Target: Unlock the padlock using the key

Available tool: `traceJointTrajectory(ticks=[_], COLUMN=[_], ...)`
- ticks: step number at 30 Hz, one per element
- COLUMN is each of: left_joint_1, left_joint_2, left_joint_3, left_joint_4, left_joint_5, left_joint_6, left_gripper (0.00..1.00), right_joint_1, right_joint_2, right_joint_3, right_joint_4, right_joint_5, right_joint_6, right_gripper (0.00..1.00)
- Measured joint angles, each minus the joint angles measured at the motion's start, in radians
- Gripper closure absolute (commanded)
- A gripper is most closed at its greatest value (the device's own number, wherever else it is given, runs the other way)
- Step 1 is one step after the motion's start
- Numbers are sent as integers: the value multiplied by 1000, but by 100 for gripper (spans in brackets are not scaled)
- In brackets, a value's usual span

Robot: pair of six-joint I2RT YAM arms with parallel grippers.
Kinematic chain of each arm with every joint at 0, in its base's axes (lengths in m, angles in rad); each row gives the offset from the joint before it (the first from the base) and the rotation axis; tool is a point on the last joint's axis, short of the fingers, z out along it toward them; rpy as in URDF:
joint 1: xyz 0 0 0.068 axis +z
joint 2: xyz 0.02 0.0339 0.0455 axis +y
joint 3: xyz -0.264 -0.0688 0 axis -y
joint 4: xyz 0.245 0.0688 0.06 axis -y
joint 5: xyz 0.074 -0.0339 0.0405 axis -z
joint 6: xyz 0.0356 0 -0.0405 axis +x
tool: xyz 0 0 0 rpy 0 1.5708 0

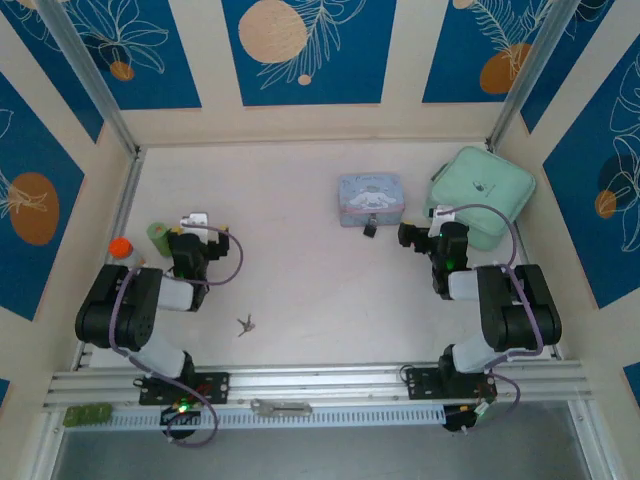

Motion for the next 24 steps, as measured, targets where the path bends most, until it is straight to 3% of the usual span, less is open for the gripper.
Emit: traceJointTrajectory(ticks=[24], left_joint_1=[0], left_joint_2=[0], left_joint_3=[0], left_joint_4=[-1], left_joint_5=[4], left_joint_6=[0], left_gripper=[0], right_joint_1=[-5], right_joint_2=[0], right_joint_3=[0], right_joint_4=[0], right_joint_5=[-15], right_joint_6=[0], right_gripper=[1])
